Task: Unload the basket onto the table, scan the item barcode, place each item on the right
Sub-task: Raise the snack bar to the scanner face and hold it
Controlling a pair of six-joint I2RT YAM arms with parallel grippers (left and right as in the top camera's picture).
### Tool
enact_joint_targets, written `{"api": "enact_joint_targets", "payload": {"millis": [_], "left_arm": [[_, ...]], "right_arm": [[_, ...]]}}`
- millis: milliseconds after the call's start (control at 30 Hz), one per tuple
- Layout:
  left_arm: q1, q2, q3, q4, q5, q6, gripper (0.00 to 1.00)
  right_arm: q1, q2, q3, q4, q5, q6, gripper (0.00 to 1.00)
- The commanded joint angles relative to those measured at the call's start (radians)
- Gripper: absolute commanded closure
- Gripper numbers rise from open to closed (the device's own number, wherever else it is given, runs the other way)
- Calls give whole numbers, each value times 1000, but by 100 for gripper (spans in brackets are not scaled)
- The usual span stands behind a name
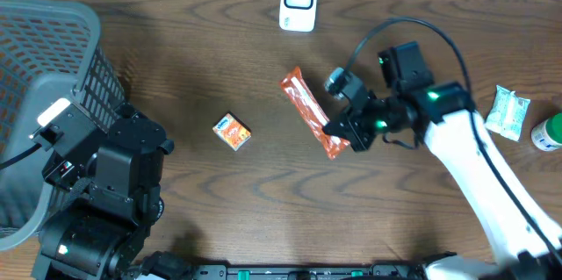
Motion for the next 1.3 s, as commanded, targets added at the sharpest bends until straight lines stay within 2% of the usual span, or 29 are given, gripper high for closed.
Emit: {"api": "enact_joint_targets", "payload": {"millis": [0, 433, 633, 800, 967, 1100, 1200, 1267], "left_arm": [[5, 0, 15, -3, -9, -5, 2], [5, 0, 15, -3, -9, -5, 2], [5, 0, 15, -3, -9, -5, 2], [5, 0, 15, -3, -9, -5, 2], [5, 0, 15, -3, -9, -5, 2], [5, 0, 15, -3, -9, -5, 2], [5, 0, 15, -3, -9, -5, 2], [5, 0, 15, -3, -9, -5, 2]], "right_arm": [[6, -86, 13, -30, 10, -59, 99], [6, -143, 13, -49, 44, -54, 99], [7, -143, 13, -31, 135, 41, 99], [36, -137, 12, 108, 479, 215, 99], [107, -77, 12, 323, 925, 260, 99], [149, 24, 12, 499, 1233, 170, 99], [156, 121, 12, 664, 1398, 84, 99], [156, 192, 12, 783, 1433, -20, 99]]}}
